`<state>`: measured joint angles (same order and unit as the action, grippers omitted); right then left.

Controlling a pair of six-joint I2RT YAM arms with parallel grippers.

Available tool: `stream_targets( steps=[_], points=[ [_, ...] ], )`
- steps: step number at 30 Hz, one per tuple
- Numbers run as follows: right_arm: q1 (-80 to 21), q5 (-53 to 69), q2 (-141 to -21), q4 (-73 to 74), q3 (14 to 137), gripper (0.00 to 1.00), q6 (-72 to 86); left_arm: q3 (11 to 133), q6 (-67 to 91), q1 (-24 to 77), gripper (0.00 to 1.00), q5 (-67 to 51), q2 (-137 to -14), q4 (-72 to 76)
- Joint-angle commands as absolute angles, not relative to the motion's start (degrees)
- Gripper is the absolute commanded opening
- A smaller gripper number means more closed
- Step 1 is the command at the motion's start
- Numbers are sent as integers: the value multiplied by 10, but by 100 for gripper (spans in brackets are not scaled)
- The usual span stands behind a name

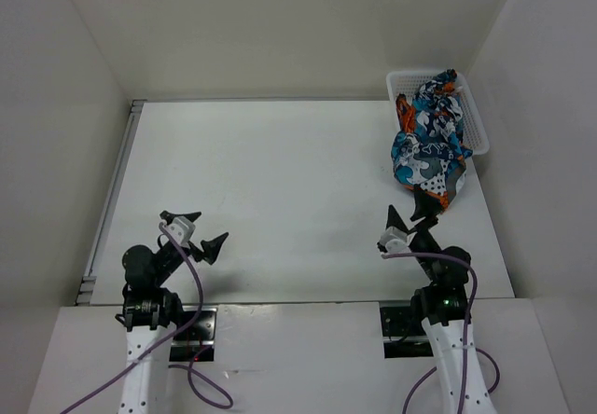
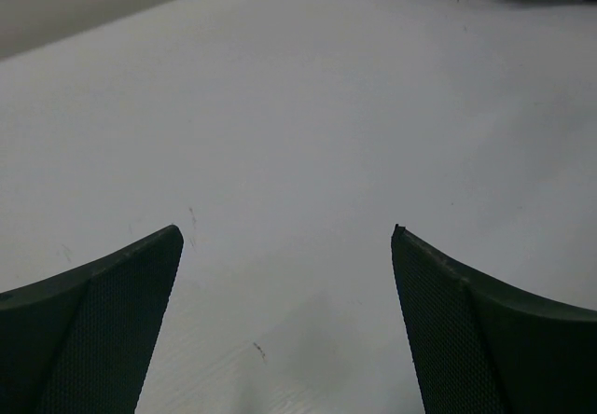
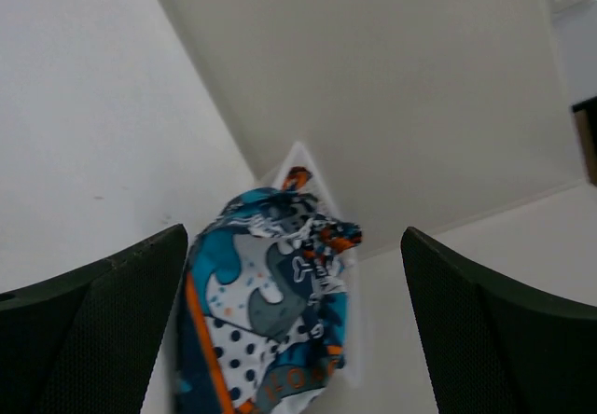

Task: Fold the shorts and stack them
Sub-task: Grab the shorts from the pile

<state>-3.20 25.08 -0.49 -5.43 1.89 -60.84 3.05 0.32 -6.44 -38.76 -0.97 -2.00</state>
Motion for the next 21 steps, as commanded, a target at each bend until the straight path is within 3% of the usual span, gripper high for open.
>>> stream_targets(
  steps=[1,4,7,9,10,11,13,14,18,21],
  points=[
    [-32,213,-1,-178,45,100,-657,78,0,-59,99,-400,-14,99],
    [-32,175,-30,-98,131,100,-608,142,0,-54,99,-383,-57,46],
    [-32,121,-155,-68,253,100,-542,197,0,-54,99,-411,-156,-18],
    [-32,53,-318,-29,339,100,-465,257,0,-54,99,-417,-205,-53],
    [-32,23,-382,30,446,100,-361,278,0,-54,99,-407,-265,-60],
    [-37,-8,-514,66,501,100,-313,301,0,-48,99,-397,-298,-67],
    [-37,-89,-624,127,628,100,-234,384,0,-41,99,-337,-415,-103],
    [-37,-103,-691,151,646,100,-184,416,0,-32,99,-319,-456,-122],
    [-37,-91,-751,143,677,100,-118,568,0,-18,99,-276,-673,-261],
    [-37,-105,-809,149,701,97,-64,603,0,-12,99,-257,-714,-276]
  ],
)
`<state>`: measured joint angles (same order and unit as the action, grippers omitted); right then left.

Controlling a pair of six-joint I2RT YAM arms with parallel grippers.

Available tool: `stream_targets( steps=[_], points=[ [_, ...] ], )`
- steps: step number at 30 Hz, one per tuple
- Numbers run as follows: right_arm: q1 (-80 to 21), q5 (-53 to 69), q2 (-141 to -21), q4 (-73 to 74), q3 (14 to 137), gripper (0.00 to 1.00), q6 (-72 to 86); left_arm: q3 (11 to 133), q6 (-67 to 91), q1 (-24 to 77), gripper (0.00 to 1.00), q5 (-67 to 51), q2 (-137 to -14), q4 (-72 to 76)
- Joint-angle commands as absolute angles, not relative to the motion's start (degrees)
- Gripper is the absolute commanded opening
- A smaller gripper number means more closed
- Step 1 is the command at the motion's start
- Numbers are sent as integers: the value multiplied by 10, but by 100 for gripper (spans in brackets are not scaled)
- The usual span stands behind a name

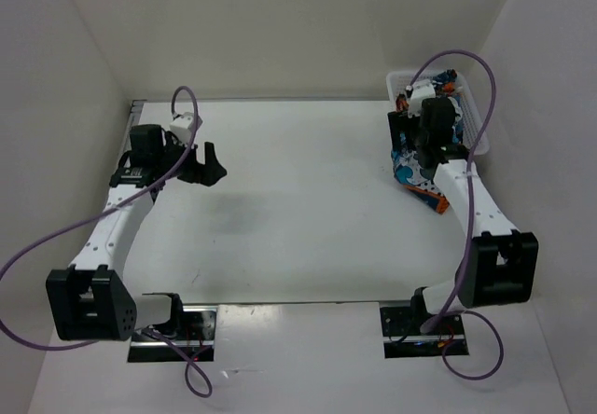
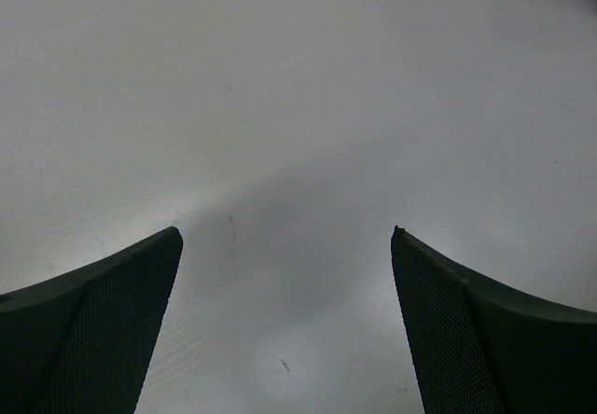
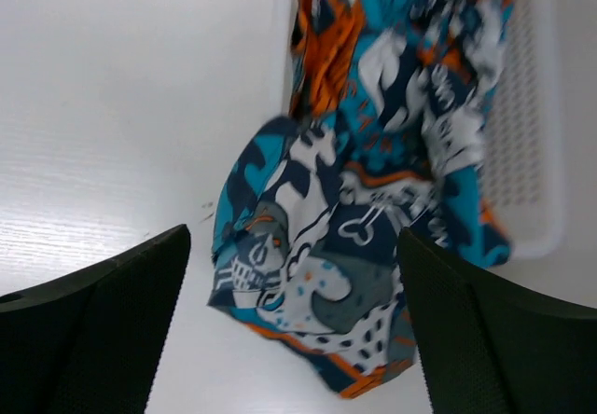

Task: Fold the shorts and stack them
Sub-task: Grab the shorts from the pile

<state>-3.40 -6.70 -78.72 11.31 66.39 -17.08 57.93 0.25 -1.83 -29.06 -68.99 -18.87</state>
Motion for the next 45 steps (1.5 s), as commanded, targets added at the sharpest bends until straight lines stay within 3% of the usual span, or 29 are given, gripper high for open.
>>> stream_targets(
  steps=[1,10,15,19,23,24,29,36,45],
  points=[
    [-37,-120,-821,143,709,93,-54,597,0,-12,99,-264,-714,-271],
    [12,-126,-936,121,741,96,28,563,0,-6,99,-277,-704,-236],
    [25,-70,-971,133,749,96,28,563,0,-6,99,-301,-709,-236],
    [25,24,-976,155,749,82,28,563,0,-6,99,-312,-715,-236],
    [25,41,-976,162,749,47,33,553,0,-6,99,-317,-715,-231],
    [25,41,-976,162,749,32,33,553,0,-6,99,-317,-715,-231],
    [25,7,-965,142,754,3,52,553,0,-6,99,-317,-704,-231],
    [30,-5,-936,135,833,0,57,541,0,-6,99,-323,-688,-221],
    [-15,9,-918,153,1114,0,38,536,0,-6,99,-312,-658,-197]
  ],
)
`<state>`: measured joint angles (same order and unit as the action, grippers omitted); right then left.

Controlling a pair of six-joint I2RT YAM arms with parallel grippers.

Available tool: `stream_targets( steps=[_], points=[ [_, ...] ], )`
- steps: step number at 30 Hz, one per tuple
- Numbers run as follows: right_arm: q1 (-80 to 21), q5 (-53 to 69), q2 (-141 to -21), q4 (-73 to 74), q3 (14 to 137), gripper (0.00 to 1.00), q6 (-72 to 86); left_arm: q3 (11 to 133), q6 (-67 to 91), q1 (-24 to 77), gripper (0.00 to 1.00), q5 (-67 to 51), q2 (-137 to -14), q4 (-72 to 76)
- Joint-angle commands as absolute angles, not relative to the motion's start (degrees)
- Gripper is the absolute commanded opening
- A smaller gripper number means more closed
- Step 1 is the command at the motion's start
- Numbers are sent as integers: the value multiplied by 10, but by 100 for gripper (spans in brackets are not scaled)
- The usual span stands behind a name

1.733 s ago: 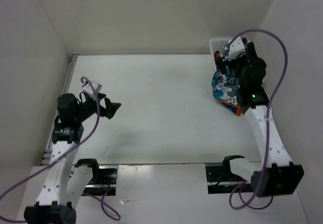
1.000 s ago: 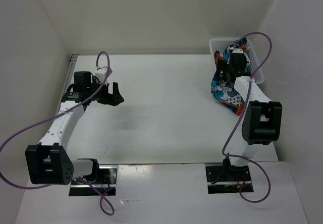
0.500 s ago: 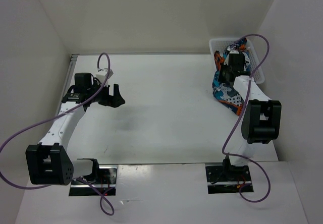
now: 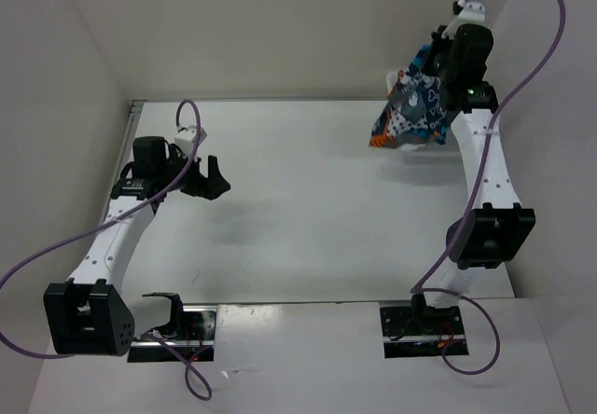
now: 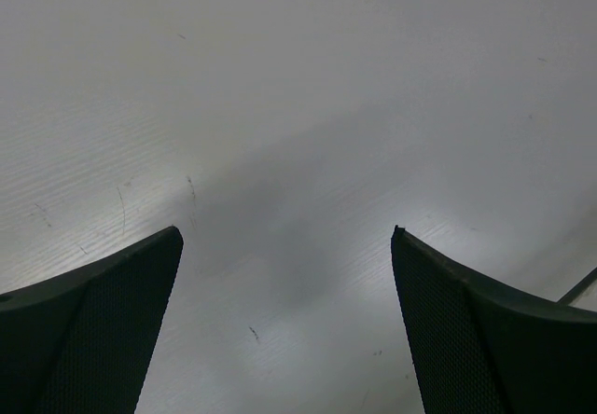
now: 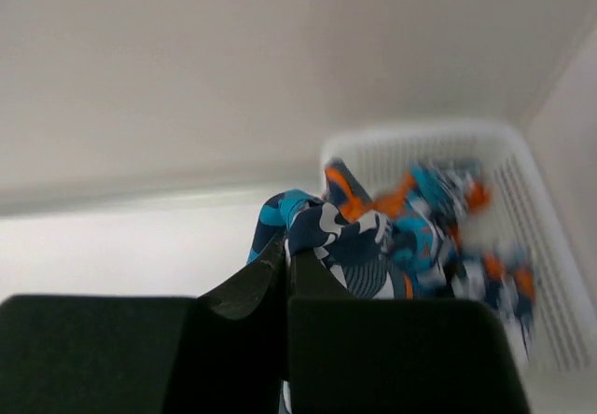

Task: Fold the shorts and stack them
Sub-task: Grab the shorts from the pile, then move the shorts to the center of the board

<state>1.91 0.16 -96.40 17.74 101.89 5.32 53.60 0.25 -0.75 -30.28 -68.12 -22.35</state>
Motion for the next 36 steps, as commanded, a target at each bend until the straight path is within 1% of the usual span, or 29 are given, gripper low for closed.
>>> stream_targets(
  steps=[1,6,7,8,10,12,13,14,15,16,17,19,22,27,28,30,31,34,36],
  points=[
    [-42,9,-928,159,1142,0,33,536,0,-6,99,-307,-658,-197],
    [-124,60,-998,220,1351,0,51,541,0,-6,99,-292,-632,-197],
    [-152,69,-1019,227,1367,0,57,541,0,-6,99,-286,-632,-202],
    [-166,80,-1028,232,1375,1,57,548,0,-6,99,-280,-625,-202],
    [-213,103,-1049,246,1375,11,50,554,0,-12,99,-268,-620,-215],
    [-249,103,-1064,260,1354,35,37,559,0,-27,99,-260,-614,-221],
    [-267,103,-1071,268,1344,57,37,564,0,-32,99,-247,-607,-221],
    [-294,103,-1087,285,1323,77,31,564,0,-33,99,-242,-602,-227],
    [-303,116,-1092,293,1309,94,26,564,0,-42,99,-236,-602,-227],
    [-303,116,-1092,294,1293,98,25,564,0,-51,99,-226,-595,-233],
    [-303,116,-1099,294,1263,98,50,564,0,-56,99,-219,-588,-233],
    [-303,88,-1100,294,1236,98,50,564,0,-64,99,-189,-583,-248],
    [-303,58,-1077,294,1186,98,26,564,0,-78,99,-143,-563,-261],
    [-309,51,-1014,300,1063,98,-45,546,0,-91,99,-130,-550,-278],
    [-318,51,-1002,300,1003,98,-58,541,0,-91,99,-130,-556,-278],
    [-339,40,-966,305,938,98,-120,534,0,-91,99,-130,-563,-278],
    [-376,9,-953,305,872,98,-144,534,0,-96,99,-124,-578,-278],
    [-449,-26,-916,273,764,94,-206,509,0,-96,99,-99,-617,-272],
    [-469,-26,-911,252,731,92,-234,495,0,-103,99,-68,-646,-251]
  ],
)
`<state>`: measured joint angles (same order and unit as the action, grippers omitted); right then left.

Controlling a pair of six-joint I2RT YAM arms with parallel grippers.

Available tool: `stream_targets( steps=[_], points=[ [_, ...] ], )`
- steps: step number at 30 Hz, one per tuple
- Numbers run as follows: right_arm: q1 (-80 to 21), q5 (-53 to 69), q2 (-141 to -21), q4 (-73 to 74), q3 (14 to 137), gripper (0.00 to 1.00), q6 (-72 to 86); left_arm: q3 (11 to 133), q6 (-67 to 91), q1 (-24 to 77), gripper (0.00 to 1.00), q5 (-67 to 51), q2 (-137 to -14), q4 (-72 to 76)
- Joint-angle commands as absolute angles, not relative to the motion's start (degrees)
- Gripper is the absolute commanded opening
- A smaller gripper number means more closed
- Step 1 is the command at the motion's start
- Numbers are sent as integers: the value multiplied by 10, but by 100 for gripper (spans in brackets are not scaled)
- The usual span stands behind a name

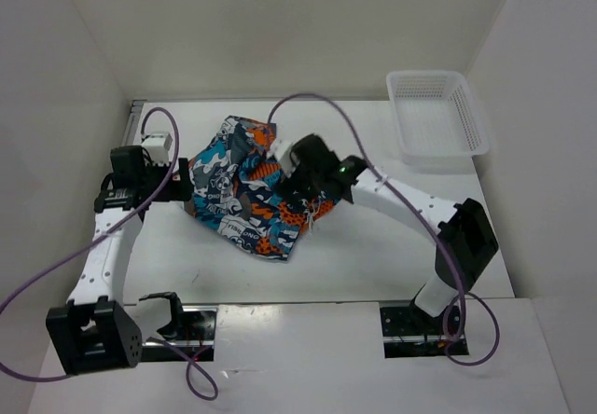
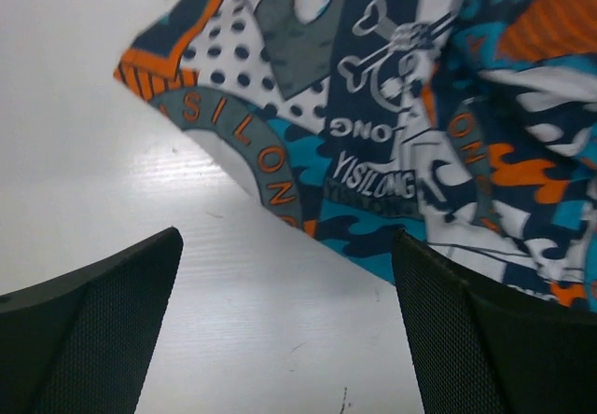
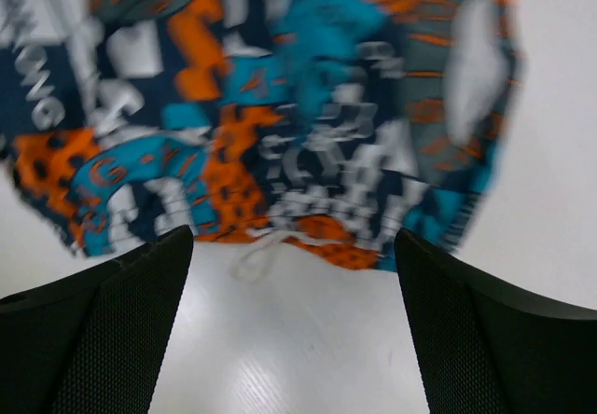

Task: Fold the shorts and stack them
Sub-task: Move the shorts to the center of the board, then flatten the shorts out

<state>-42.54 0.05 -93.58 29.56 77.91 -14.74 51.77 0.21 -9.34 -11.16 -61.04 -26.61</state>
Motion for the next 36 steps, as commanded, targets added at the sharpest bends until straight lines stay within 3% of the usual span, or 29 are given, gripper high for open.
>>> stream_targets(
  steps=[1,7,11,14,19,30,31,33,35,36],
  points=[
    [-492,-26,-905,243,706,92,-248,495,0,-109,99,-56,-676,-241],
    [-572,-21,-905,164,632,92,-325,518,0,-136,99,-32,-792,-168],
    [-602,-1,-911,115,602,92,-325,655,0,-167,99,-26,-938,-220],
    [-616,-6,-906,79,568,92,-325,727,0,-184,99,-91,-1046,-279],
    [-616,43,-901,87,557,92,-331,683,0,-169,99,-111,-1035,-201],
    [-621,91,-949,33,524,92,-367,719,0,-162,99,-85,-1105,-215],
    [-621,99,-949,27,530,89,-360,724,0,-162,97,-85,-1113,-215],
    [-621,99,-966,18,530,84,-347,724,0,-162,79,-80,-1122,-215],
    [-621,99,-966,11,530,72,-338,724,0,-162,63,-89,-1129,-221],
    [-615,99,-971,3,530,67,-322,724,0,-162,48,-94,-1136,-227]
  ],
)
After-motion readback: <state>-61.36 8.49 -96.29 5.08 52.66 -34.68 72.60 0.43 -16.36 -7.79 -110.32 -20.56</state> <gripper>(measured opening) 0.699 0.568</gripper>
